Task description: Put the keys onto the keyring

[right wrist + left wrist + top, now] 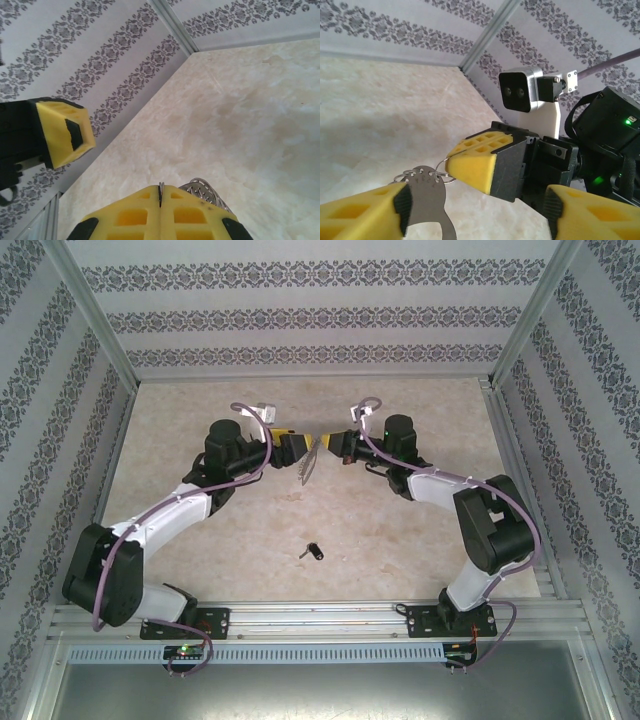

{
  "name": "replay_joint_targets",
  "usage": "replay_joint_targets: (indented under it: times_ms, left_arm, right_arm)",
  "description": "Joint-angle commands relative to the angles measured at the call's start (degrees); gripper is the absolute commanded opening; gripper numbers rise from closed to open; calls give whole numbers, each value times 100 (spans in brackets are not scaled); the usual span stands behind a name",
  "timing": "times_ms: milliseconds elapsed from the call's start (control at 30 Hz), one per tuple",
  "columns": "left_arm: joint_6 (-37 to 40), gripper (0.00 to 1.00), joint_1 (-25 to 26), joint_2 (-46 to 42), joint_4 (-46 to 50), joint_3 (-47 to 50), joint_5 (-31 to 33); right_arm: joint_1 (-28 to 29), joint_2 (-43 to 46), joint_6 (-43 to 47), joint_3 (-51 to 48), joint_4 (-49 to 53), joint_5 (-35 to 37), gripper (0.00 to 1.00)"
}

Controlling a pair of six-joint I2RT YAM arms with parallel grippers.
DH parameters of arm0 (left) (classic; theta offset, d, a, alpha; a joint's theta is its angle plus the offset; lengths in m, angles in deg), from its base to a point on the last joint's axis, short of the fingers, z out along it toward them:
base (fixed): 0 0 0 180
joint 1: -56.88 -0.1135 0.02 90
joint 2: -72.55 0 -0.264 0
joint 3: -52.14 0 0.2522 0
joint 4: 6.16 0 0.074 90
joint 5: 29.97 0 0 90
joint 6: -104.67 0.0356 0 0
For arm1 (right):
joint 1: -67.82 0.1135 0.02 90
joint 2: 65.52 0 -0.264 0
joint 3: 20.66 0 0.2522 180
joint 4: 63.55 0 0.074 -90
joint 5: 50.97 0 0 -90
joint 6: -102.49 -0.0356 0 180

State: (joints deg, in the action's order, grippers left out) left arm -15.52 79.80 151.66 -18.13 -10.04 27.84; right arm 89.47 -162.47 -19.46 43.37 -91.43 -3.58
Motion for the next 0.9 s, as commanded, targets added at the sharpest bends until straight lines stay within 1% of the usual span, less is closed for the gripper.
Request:
replay_joint_targets:
  times_ms: [0,33,67,267,400,567,633,700,867]
  left_arm:
    - [394,83,66,-178,336,52,415]
    - [460,89,69,-202,391,37,489]
    - [525,100,66,-232,433,35,553]
    - [708,100,68,-323,545,14,972]
    - [723,100,68,-429,170,275,1432]
    - [892,100,70,-688,-236,615,1911]
    - [801,100,64,-809,-62,589,2074]
    - [785,100,55,-849,157,489,2048]
    - [896,100,56,-821,281,383,1551]
  right_arm:
    - [91,39,448,249,291,256,0]
    - [103,65,549,266,445,339,0]
    - [120,94,665,288,631,432,0]
    - [218,285,1458,532,1885,1006,0]
    - [218,241,1595,618,2057,1079,0]
    - [265,176,1638,715,2043,942,0]
    - [300,185,1686,722,1981,873,0]
    - [329,201,1764,731,1988,835,0]
    - [332,351,1882,667,1945,561,0]
